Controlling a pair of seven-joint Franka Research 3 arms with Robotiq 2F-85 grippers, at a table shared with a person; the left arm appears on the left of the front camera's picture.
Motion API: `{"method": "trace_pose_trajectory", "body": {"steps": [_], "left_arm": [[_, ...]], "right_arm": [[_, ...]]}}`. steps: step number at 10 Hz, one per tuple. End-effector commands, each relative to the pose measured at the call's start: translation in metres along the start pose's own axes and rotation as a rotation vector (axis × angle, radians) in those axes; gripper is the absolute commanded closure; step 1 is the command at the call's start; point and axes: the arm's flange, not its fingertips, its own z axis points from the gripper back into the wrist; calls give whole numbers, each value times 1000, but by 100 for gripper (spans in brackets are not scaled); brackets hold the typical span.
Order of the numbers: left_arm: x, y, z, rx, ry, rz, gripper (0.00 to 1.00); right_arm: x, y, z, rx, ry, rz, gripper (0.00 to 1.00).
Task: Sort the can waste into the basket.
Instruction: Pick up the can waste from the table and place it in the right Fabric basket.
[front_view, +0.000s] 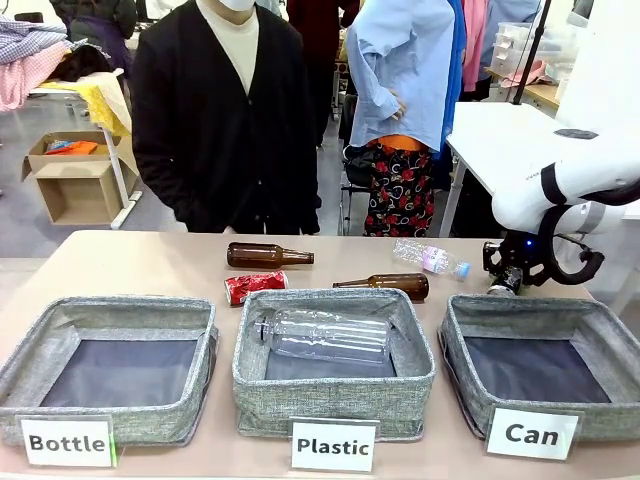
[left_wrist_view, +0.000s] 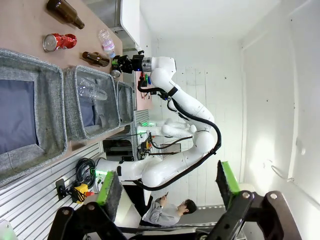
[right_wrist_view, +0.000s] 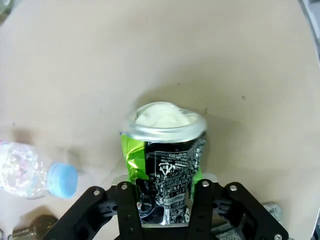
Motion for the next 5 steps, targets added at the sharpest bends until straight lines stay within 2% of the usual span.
{"method": "trace_pose_trajectory", "body": {"steps": [1, 3, 5], "left_arm": [[-1, 0, 2, 3, 10, -13, 0], [-1, 0, 2, 3, 10, -13, 0], [-1, 0, 2, 3, 10, -13, 0]], "right_arm": [[1, 5, 4, -13, 4, 4, 96], [-1, 3, 16, -5, -6, 16, 100], [-6, -11, 52, 64, -42, 64, 100]]}}
